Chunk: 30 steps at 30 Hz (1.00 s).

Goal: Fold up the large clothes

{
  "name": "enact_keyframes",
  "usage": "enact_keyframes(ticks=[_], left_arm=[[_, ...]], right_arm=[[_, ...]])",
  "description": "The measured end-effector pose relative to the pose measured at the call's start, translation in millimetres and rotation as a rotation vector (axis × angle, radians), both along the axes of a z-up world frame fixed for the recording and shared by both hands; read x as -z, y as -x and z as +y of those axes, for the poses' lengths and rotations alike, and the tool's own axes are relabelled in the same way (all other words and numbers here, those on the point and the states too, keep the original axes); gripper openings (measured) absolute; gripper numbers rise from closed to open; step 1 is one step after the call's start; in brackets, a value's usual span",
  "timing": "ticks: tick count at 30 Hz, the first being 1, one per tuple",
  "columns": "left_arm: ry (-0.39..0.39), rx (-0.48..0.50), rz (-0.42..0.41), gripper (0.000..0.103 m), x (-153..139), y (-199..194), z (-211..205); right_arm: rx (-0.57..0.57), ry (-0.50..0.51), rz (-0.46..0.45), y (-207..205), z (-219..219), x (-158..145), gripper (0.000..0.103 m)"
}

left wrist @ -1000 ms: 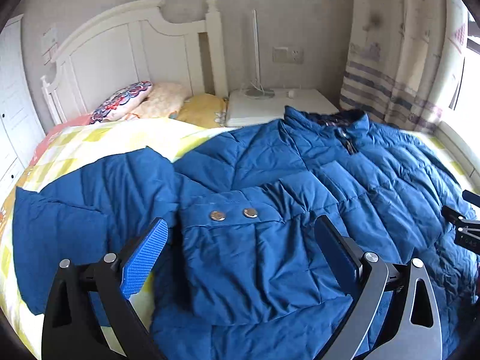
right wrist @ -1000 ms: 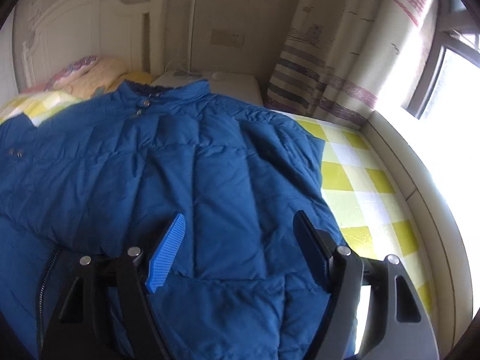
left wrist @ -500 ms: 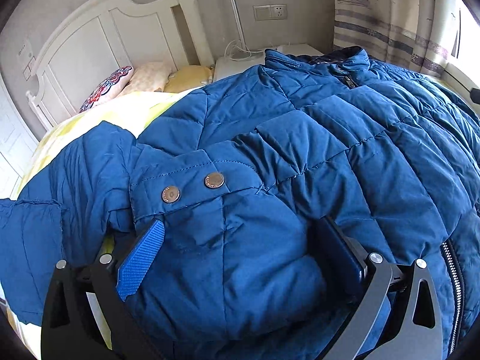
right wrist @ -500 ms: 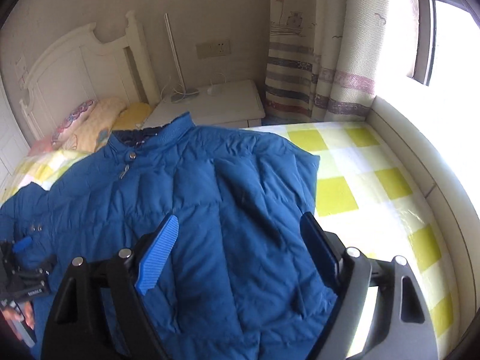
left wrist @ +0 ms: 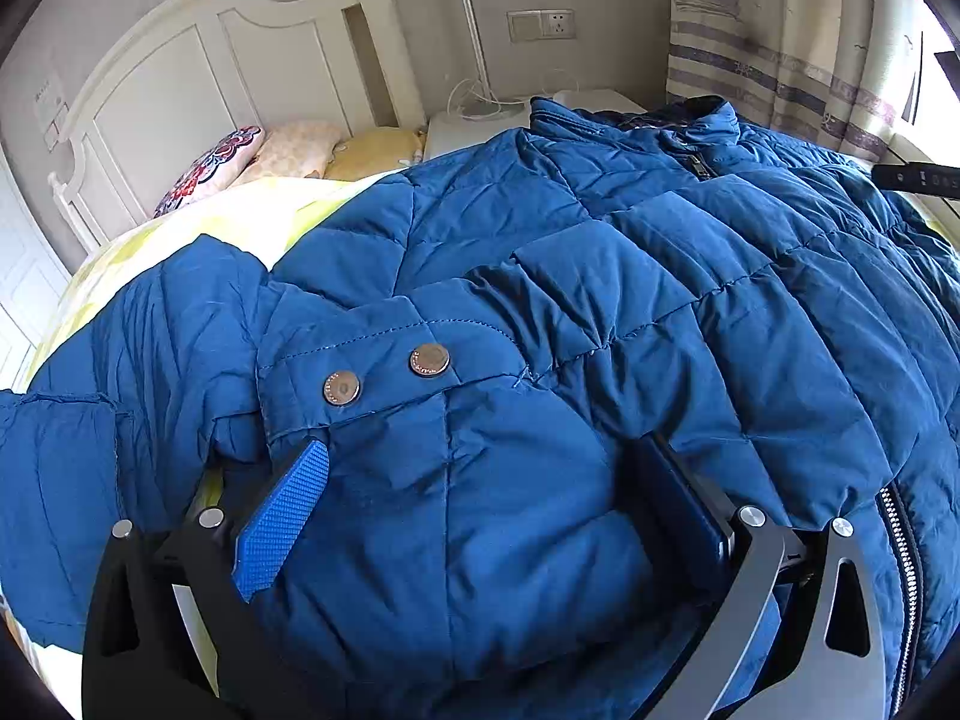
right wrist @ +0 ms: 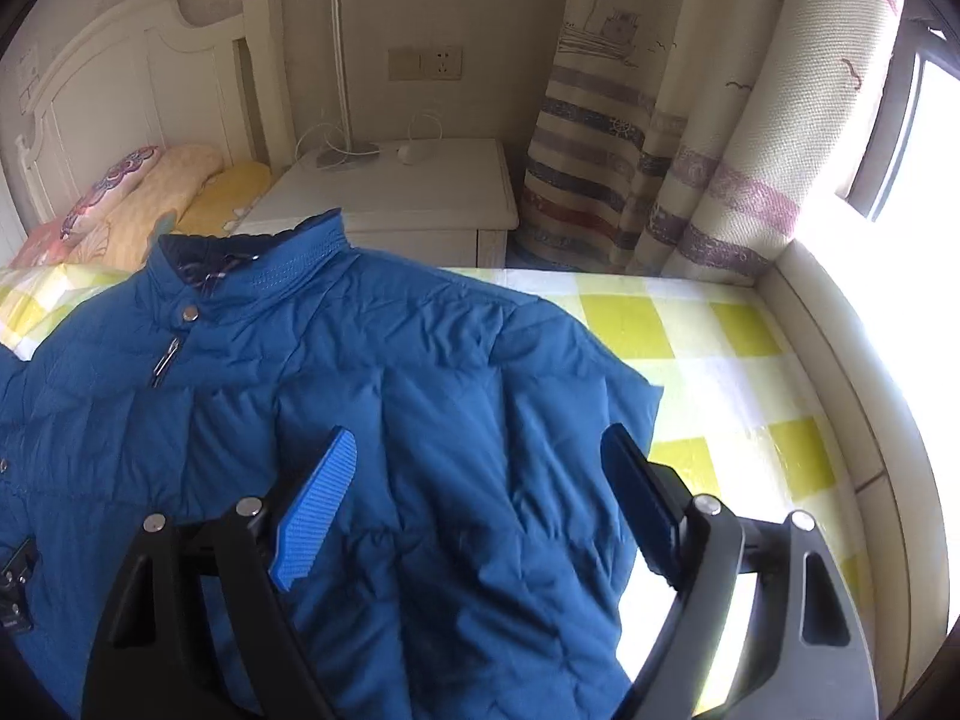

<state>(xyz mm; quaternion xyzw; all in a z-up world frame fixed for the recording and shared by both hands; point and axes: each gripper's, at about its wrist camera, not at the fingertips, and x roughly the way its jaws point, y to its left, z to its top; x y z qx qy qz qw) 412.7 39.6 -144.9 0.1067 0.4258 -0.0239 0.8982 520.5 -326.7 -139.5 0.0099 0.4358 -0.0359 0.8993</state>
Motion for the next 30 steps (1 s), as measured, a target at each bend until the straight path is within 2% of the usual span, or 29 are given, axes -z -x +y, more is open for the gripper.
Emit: enact_keyframes(ticks=[2, 3, 6, 7, 9, 11, 13, 15, 16, 18, 21, 25, 30], left_arm=[[0.001, 0.001, 0.0, 0.098, -0.1, 0.2, -0.1], [0.002, 0.001, 0.0, 0.098, -0.2, 0.4, 0.1], [0.005, 0.001, 0.003, 0.098, -0.1, 0.5, 0.6], [0.006, 0.001, 0.003, 0.098, -0.2, 0.2, 0.5], [0.009, 0.001, 0.005, 0.098, 0.2, 0.3, 0.7], [0.012, 0.001, 0.008, 0.098, 0.2, -0.7, 1.4], [0.012, 0.001, 0.008, 0.098, 0.0, -0.5, 1.3], [0.01, 0.0, 0.007, 0.098, -0.2, -0.4, 1.3], [0.015, 0.001, 0.006, 0.098, -0.9, -0.6, 2.3], [0.033, -0.006, -0.006, 0.098, -5.8, 2.2, 6.9], [0.036, -0.03, -0.073, 0.098, -27.2, 33.7, 24.3], [0.137, -0.13, -0.152, 0.098, -51.3, 99.6, 90.7], [0.398, -0.348, -0.145, 0.098, -41.7, 151.5, 200.6]], right_arm=[[0.033, 0.0, 0.098, -18.5, -8.9, 27.6, 0.097], [0.05, -0.052, 0.104, -20.5, -15.9, 31.5, 0.101], [0.105, -0.071, 0.122, -13.1, -21.5, 27.2, 0.099], [0.131, -0.055, 0.113, -3.5, -17.4, 19.6, 0.091], [0.081, -0.034, 0.033, 25.1, 4.0, -2.5, 0.087], [-0.004, -0.026, -0.035, 59.3, 36.9, -17.4, 0.092], [-0.124, 0.005, -0.041, 86.4, 71.8, -15.0, 0.096], [-0.181, 0.07, 0.009, 100.9, 99.5, 3.9, 0.097], [-0.181, 0.104, 0.029, 103.9, 108.1, 15.2, 0.098], [-0.147, 0.115, 0.01, 106.2, 108.7, 22.2, 0.1], [-0.113, 0.041, 0.031, 101.2, 95.0, 23.6, 0.1], [-0.109, 0.068, 0.002, 106.5, 99.7, 25.3, 0.1], [-0.105, 0.069, 0.005, 106.3, 100.0, 25.4, 0.1]])
